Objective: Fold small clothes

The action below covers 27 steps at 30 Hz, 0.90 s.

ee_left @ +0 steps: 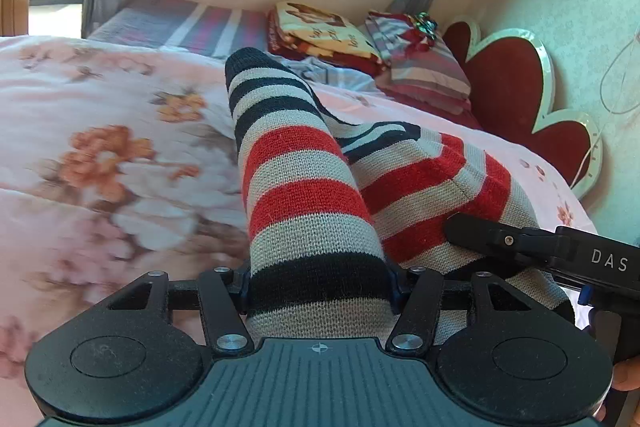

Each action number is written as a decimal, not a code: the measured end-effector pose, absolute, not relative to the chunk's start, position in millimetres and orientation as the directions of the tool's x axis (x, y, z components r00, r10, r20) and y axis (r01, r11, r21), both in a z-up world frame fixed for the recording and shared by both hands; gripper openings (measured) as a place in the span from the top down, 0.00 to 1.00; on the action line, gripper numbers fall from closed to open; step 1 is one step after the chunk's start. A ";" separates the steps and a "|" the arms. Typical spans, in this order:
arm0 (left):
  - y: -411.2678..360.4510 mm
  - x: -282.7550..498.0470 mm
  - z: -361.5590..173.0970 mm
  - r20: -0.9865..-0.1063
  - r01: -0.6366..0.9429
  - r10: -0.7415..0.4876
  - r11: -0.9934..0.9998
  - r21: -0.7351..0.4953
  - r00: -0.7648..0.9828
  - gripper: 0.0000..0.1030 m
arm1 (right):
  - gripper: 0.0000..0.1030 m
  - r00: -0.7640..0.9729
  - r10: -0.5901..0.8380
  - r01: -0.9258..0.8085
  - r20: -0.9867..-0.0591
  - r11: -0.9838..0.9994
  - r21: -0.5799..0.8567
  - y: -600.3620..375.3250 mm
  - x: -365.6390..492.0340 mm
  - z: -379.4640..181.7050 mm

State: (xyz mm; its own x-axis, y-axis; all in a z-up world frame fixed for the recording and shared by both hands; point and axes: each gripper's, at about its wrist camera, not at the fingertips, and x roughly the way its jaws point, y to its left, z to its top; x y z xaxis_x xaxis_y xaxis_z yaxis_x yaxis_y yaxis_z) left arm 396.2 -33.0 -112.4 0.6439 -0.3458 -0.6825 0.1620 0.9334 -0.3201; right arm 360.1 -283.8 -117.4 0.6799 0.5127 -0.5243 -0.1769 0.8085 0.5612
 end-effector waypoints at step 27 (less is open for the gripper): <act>281.7 420.6 -180.9 -0.672 0.059 -0.211 0.968 -0.243 0.710 0.09 | 0.56 0.613 0.473 -0.081 -0.633 0.835 0.545 -13.7 412.6 -186.5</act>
